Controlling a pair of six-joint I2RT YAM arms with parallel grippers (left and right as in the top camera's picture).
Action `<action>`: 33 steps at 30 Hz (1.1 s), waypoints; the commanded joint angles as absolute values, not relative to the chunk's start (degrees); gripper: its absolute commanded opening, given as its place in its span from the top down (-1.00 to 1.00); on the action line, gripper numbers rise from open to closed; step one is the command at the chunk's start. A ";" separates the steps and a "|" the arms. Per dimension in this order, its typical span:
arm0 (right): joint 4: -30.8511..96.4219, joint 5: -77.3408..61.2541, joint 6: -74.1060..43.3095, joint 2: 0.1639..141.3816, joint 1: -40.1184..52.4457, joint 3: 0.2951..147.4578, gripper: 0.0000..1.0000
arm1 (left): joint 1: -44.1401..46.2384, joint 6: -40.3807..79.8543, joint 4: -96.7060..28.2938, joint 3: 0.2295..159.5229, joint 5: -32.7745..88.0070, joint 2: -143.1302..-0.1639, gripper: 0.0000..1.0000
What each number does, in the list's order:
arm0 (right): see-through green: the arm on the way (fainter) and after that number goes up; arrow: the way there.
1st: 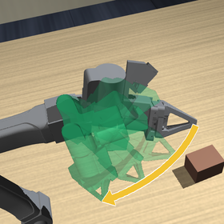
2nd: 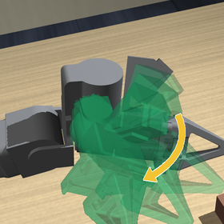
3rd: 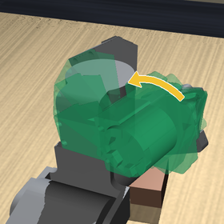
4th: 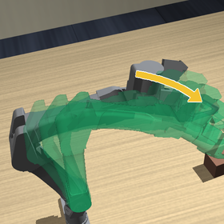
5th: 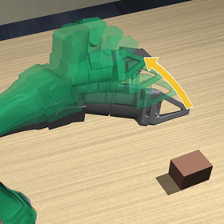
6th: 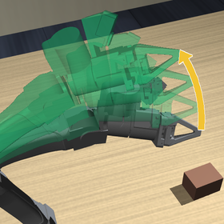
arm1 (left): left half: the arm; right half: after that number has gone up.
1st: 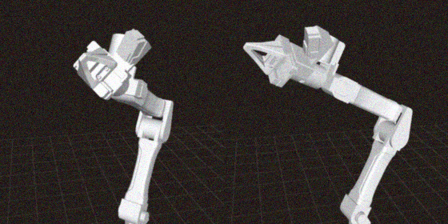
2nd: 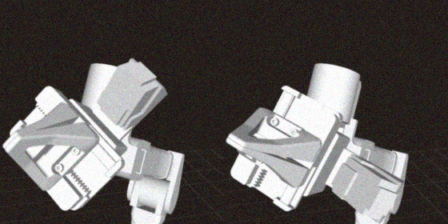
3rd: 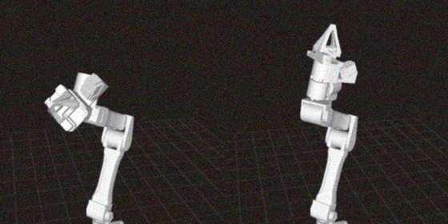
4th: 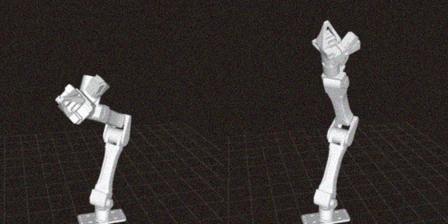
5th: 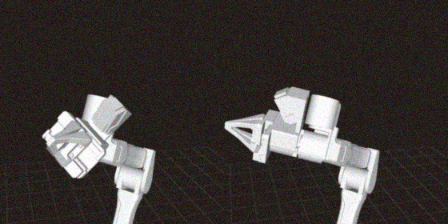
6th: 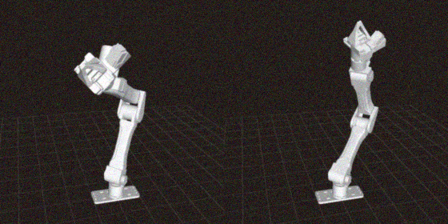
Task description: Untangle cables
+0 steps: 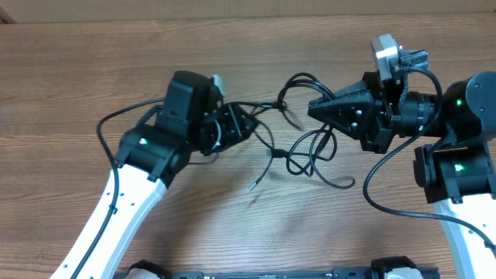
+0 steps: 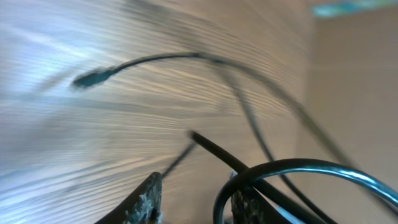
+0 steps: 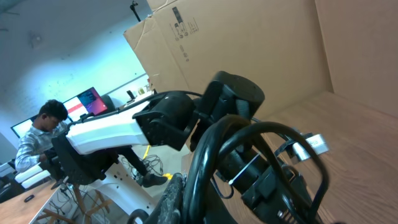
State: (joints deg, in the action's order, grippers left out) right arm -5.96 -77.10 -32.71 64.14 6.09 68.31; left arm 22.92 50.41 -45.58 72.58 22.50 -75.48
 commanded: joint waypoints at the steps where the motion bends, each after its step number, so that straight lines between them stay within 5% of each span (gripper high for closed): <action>1: -6.37 -77.23 -33.01 63.35 6.37 69.38 0.92 | 19.03 49.28 -49.41 73.01 14.39 -75.66 0.30; 9: -1.98 -75.61 -33.01 63.75 2.94 69.38 0.92 | 13.32 36.32 -54.41 73.01 7.64 -75.66 0.34; 13: 3.86 -74.00 -33.01 63.79 -1.67 69.38 0.92 | 12.47 34.92 -59.11 73.01 -5.50 -75.64 0.31; 16: 7.16 -73.56 -32.99 63.79 -5.04 69.38 0.66 | 11.31 35.38 -61.91 73.01 -12.34 -75.64 0.30; 23: 8.80 -73.12 -32.99 63.94 -6.83 69.38 0.76 | 10.13 37.26 -62.28 73.01 -10.83 -75.64 0.21; 25: 10.26 -72.51 -32.71 64.12 -6.83 69.38 0.64 | 10.13 37.23 -62.39 73.01 -10.83 -75.64 0.19; 27: 13.78 -71.79 -30.33 64.49 -6.83 69.38 0.41 | 10.15 37.23 -62.33 73.01 -10.81 -75.64 0.02; 28: 17.23 -70.72 -28.25 64.73 -6.83 69.38 0.26 | 10.20 37.21 -62.37 73.01 -10.48 -75.64 -0.32; 31: 29.04 -64.03 -22.83 65.60 -6.66 69.38 -0.02 | 10.13 37.19 -62.08 73.01 -9.50 -75.64 -0.87; 33: 35.09 -59.92 -20.86 66.30 -6.02 69.38 -0.24 | 10.13 35.88 -60.99 73.01 -7.29 -75.64 -0.96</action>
